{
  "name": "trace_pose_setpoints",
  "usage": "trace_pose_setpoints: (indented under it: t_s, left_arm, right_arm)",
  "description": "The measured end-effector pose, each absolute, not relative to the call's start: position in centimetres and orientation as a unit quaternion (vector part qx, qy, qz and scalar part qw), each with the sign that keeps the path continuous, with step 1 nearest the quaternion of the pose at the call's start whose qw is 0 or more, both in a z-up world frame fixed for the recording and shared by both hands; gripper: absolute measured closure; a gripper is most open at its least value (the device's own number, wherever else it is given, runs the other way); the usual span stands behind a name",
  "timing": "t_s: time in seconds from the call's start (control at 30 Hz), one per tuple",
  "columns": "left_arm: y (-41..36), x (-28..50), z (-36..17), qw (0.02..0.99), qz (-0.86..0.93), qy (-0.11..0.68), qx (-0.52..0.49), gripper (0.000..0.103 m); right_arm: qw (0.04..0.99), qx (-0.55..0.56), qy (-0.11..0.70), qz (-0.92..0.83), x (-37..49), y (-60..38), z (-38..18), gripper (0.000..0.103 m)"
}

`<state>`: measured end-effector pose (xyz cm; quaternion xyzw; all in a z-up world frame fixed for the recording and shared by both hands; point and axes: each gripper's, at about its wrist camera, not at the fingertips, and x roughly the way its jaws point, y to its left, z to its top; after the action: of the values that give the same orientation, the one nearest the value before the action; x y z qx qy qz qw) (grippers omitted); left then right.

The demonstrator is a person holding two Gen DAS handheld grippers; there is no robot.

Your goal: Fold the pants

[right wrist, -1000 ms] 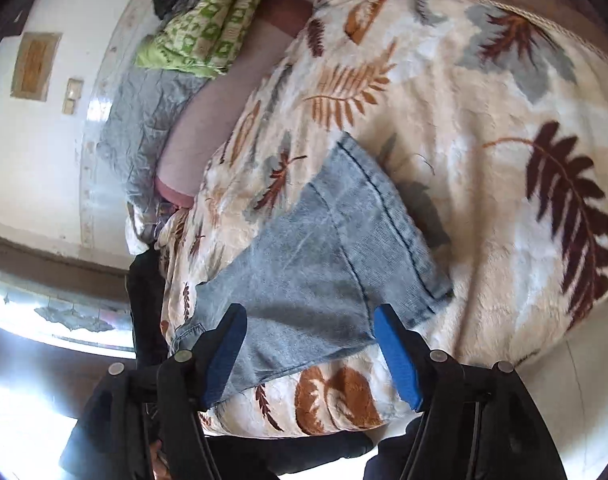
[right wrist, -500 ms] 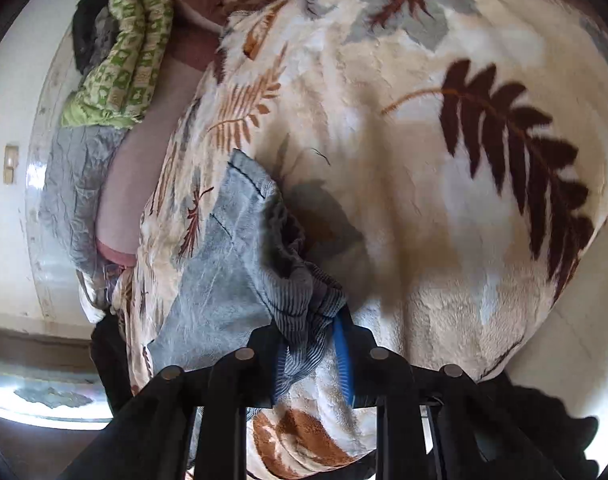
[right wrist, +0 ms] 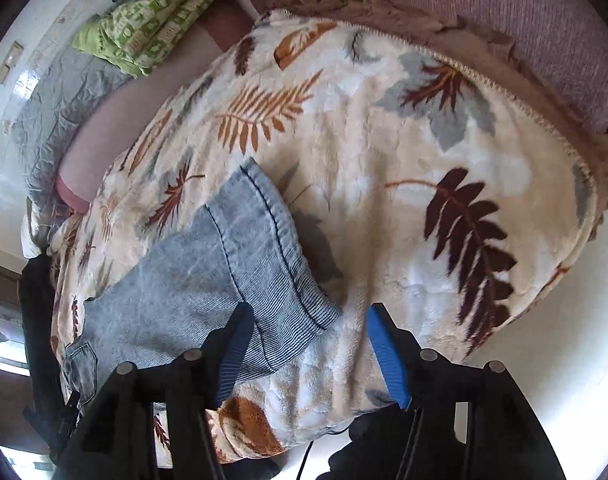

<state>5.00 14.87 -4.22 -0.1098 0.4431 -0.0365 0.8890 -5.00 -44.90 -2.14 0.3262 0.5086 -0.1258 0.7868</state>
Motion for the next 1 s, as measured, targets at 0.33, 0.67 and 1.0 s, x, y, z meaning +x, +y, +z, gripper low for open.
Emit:
trace_pose_setpoints:
  t_s: [0.33,0.67,1.0]
  left_arm:
    - [14.2,4.9,-3.5,0.895,-0.021,0.437,-0.091,0.033]
    - [11.9,5.9,-1.1,0.916,0.028,0.397,-0.051,0.028]
    - [14.1,6.0,-6.0,0.892,0.059,0.444,-0.057,0.022]
  right_arm:
    - [0.768,0.347,0.536,-0.059,-1.5,-42.1,-6.8,0.035]
    - [0.831,0.238,0.499,0.060,4.4,-32.9,1.5,0.033]
    - [0.793,0.072,0.563,0.222,19.0,-9.7,-1.1,0.046]
